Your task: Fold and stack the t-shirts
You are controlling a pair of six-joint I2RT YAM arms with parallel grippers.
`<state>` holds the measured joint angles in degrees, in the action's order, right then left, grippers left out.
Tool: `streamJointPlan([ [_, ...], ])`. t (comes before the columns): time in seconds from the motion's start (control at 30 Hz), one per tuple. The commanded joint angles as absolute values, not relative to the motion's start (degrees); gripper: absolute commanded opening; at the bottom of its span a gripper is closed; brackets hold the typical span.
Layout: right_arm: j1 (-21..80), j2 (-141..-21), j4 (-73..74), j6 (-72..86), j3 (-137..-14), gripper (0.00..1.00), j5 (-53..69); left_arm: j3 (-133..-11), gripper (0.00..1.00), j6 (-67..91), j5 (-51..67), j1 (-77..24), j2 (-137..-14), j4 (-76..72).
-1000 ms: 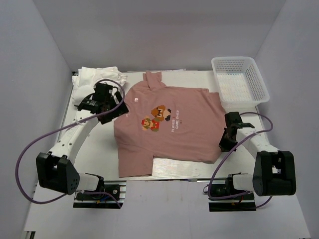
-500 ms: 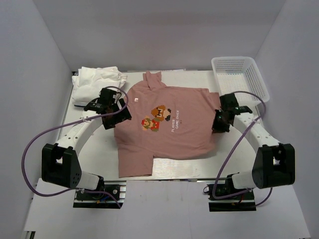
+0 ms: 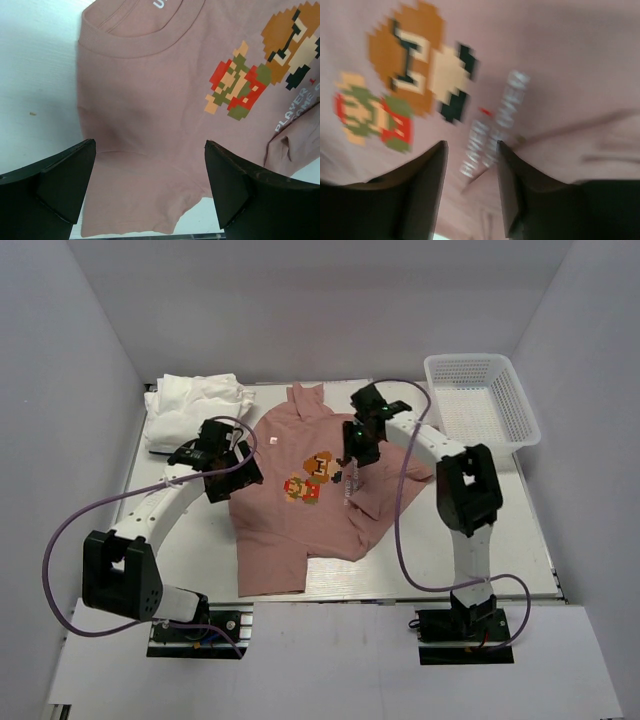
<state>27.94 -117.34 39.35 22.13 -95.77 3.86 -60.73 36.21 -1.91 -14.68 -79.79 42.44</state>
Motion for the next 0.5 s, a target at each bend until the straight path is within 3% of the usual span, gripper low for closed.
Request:
streamJointPlan([
  [0.0, 29.44, -119.61, 42.97, 21.71, -102.47, 0.65, 3.34, -59.68, 1.0, 35.77, -1.41, -14.5, -76.73, 43.07],
  [0.17, 28.57, -113.3, 39.56, 22.85, -95.04, 0.7, 1.5, -58.54, 1.0, 35.24, -0.62, -14.5, -78.12, 40.97],
  [0.3, 27.42, -104.18, 36.83, 23.64, -85.45, 0.83, 1.75, -58.54, 1.0, 34.19, 1.66, -14.5, -80.77, 39.46],
  [0.33, 26.9, -101.54, 35.26, 23.99, -79.69, 0.9, 2.8, -58.54, 1.0, 34.19, 1.67, -14.5, -81.9, 38.68],
  [0.47, 26.02, -95.9, 30.25, 24.61, -69.36, 0.9, 5.01, -57.48, 1.0, 33.49, 4.92, -14.5, -84.19, 34.9],
])
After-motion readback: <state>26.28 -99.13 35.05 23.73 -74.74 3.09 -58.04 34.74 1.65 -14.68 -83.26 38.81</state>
